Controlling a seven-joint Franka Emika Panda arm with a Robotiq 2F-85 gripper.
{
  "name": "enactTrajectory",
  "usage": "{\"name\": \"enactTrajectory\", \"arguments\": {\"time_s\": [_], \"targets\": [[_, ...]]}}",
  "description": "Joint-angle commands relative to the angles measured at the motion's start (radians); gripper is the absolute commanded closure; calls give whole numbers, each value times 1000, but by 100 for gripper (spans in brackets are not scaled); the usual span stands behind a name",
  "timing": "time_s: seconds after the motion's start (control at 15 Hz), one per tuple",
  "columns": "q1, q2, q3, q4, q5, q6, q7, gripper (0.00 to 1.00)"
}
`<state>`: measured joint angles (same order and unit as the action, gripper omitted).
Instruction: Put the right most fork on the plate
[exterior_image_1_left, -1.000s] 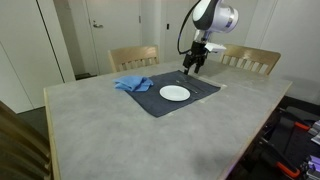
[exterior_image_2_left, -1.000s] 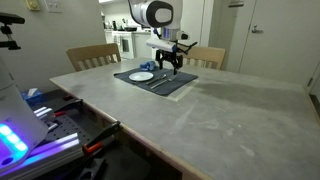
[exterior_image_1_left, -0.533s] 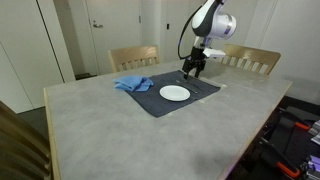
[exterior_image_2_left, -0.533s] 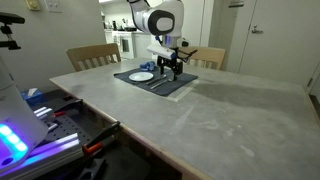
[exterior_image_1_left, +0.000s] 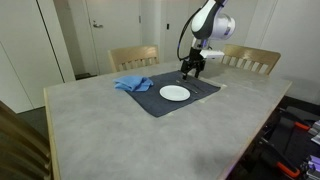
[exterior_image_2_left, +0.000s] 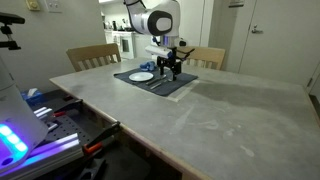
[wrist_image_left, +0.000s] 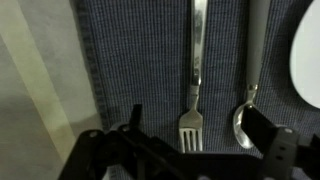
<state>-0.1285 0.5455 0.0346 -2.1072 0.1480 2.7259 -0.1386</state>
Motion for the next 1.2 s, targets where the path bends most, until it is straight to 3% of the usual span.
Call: {"name": "enactTrajectory", "arguments": {"time_s": [0.0,0.07,0.33,1.13], "targets": [[46,9,-51,7,-54,-10,80,0],[17,4,-18,1,-34,-2,49,0],[20,7,-14,0,-40,-3,46,0],[110,18,-106,-16,-159,1,152,0]]}}
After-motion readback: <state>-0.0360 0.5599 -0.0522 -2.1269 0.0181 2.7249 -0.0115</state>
